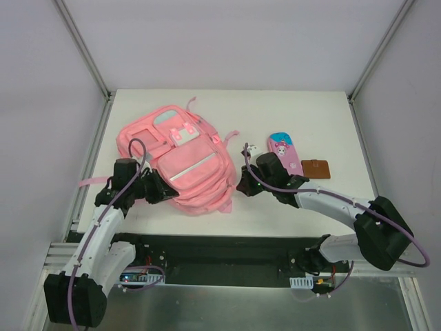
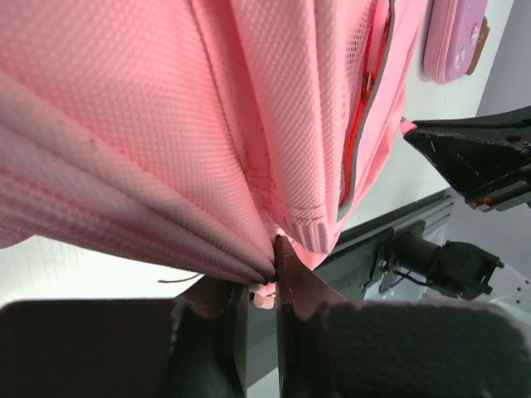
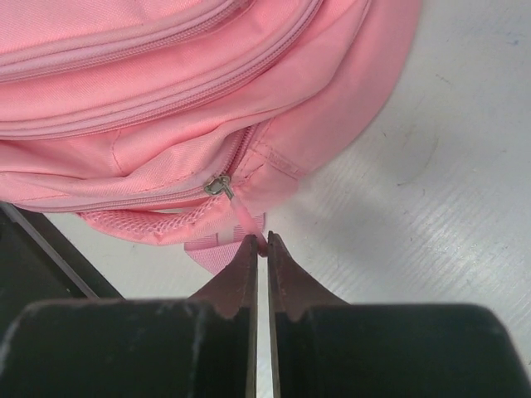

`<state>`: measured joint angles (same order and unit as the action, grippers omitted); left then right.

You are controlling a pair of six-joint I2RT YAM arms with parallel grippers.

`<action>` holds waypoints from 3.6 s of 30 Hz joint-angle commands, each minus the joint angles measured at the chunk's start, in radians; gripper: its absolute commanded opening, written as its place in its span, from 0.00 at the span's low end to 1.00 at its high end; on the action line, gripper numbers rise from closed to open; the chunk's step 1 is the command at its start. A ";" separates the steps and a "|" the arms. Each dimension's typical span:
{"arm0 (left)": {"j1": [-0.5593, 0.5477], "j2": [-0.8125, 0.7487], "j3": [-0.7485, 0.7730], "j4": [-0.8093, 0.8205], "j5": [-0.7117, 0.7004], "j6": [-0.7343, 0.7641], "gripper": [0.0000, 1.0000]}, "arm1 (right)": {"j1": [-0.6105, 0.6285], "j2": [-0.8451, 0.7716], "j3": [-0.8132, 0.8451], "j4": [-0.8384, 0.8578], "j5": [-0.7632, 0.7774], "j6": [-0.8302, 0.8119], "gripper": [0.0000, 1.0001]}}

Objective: Pack the student bag
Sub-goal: Zip the student bag at the center of the board.

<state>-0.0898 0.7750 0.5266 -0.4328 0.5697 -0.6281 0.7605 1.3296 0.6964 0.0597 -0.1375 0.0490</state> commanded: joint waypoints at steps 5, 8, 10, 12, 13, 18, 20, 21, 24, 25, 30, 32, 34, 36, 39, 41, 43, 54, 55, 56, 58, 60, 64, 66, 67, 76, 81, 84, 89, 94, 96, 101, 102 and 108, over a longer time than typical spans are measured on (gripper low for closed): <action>0.028 0.017 0.092 -0.018 0.075 0.136 0.24 | 0.014 -0.041 -0.023 0.012 -0.033 0.032 0.01; 0.027 -0.016 0.102 -0.018 0.081 0.131 0.71 | 0.014 -0.018 -0.012 0.020 -0.069 -0.017 0.04; 0.027 -0.037 0.113 -0.018 0.107 0.114 0.95 | 0.013 0.017 0.028 0.014 -0.114 -0.041 0.01; 0.025 -0.084 0.122 -0.020 0.104 0.085 0.99 | 0.014 0.051 0.051 0.009 -0.171 -0.041 0.01; 0.025 -0.101 0.130 -0.018 0.093 0.076 0.99 | 0.020 0.059 0.055 0.014 -0.174 -0.031 0.01; -0.068 -0.198 0.089 -0.027 0.046 -0.123 0.99 | 0.034 0.040 0.022 0.051 -0.099 0.009 0.01; -0.198 -0.252 0.024 -0.021 -0.148 -0.291 0.99 | 0.040 0.030 0.014 0.051 -0.082 0.021 0.01; -0.337 -0.302 0.004 -0.026 -0.203 -0.339 0.99 | 0.046 0.023 0.012 0.051 -0.074 0.028 0.01; -0.486 -0.348 -0.074 -0.035 -0.330 -0.510 0.99 | 0.074 0.005 0.006 0.049 -0.033 0.044 0.01; -0.520 -0.347 -0.095 -0.035 -0.356 -0.536 0.99 | 0.083 -0.001 0.005 0.046 -0.015 0.052 0.01; -0.675 -0.251 -0.065 -0.069 -0.561 -0.637 0.99 | 0.102 -0.036 -0.011 0.045 0.049 0.081 0.01; -0.699 -0.223 -0.063 -0.073 -0.617 -0.708 0.99 | 0.105 -0.046 -0.014 0.039 0.073 0.087 0.01; -0.702 -0.177 -0.057 -0.072 -0.712 -0.745 0.99 | 0.117 -0.070 -0.020 0.037 0.090 0.091 0.00; -0.703 -0.143 -0.057 -0.066 -0.787 -0.804 0.99 | 0.134 -0.095 -0.023 0.028 0.122 0.095 0.01; -0.705 -0.125 -0.073 -0.009 -0.934 -0.855 0.99 | 0.149 -0.118 -0.031 0.029 0.162 0.106 0.01; -0.705 -0.111 -0.092 0.047 -0.996 -0.874 0.99 | 0.160 -0.125 -0.035 0.031 0.176 0.109 0.01; -0.705 -0.097 -0.103 0.089 -1.018 -0.866 0.99 | 0.166 -0.130 -0.040 0.034 0.184 0.112 0.01; -0.607 -0.056 -0.136 0.230 -0.920 -0.574 0.00 | 0.195 -0.127 -0.058 0.072 0.197 0.132 0.01; -0.558 -0.056 -0.132 0.250 -0.860 -0.512 0.00 | 0.198 -0.129 -0.060 0.071 0.197 0.132 0.01; -0.504 -0.048 -0.131 0.284 -0.784 -0.451 0.00 | 0.204 -0.125 -0.063 0.072 0.200 0.129 0.00; -0.374 -0.046 -0.135 0.324 -0.598 -0.333 0.00 | 0.214 -0.121 -0.067 0.072 0.200 0.129 0.01; -0.306 -0.039 -0.116 0.348 -0.459 -0.206 0.00 | 0.224 -0.121 -0.077 0.074 0.210 0.130 0.01; -0.193 0.104 0.012 0.321 -0.140 0.040 0.00 | 0.253 -0.118 -0.078 0.083 0.226 0.138 0.01; -0.163 0.191 0.079 0.302 -0.071 0.115 0.00 | 0.267 -0.103 -0.066 0.089 0.236 0.144 0.01; -0.162 0.240 0.093 0.336 0.044 0.152 0.00 | 0.282 -0.084 -0.055 0.098 0.245 0.153 0.01; -0.052 0.412 0.242 0.270 0.387 0.360 0.00 | 0.359 0.055 0.052 0.170 0.271 0.175 0.01; 0.004 0.412 0.227 0.220 0.343 0.341 0.00 | 0.359 0.051 0.068 0.160 0.320 0.172 0.01; 0.045 0.380 0.202 0.220 0.314 0.309 0.00 | 0.359 0.026 0.058 0.117 0.360 0.176 0.00; 0.126 0.340 0.194 0.220 0.255 0.291 0.00 | 0.353 -0.056 -0.073 0.097 0.407 0.239 0.01; 0.170 0.357 0.207 0.215 0.320 0.306 0.00 | 0.313 -0.145 -0.178 0.071 0.421 0.265 0.01; 0.177 0.366 0.199 0.215 0.329 0.306 0.00 | 0.300 -0.164 -0.195 0.045 0.426 0.256 0.01; 0.191 0.377 0.199 0.215 0.372 0.317 0.00 | 0.224 -0.198 -0.202 0.031 0.389 0.227 0.01; 0.191 0.377 0.197 0.213 0.399 0.318 0.10 | 0.220 -0.201 -0.190 0.031 0.360 0.223 0.11; 0.191 0.348 0.181 0.215 0.412 0.343 0.40 | 0.201 -0.167 -0.034 0.062 0.042 0.187 0.63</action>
<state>0.0937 1.1687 0.7040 -0.2825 0.8890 -0.3237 0.9699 1.1454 0.5117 0.0769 0.1669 0.2760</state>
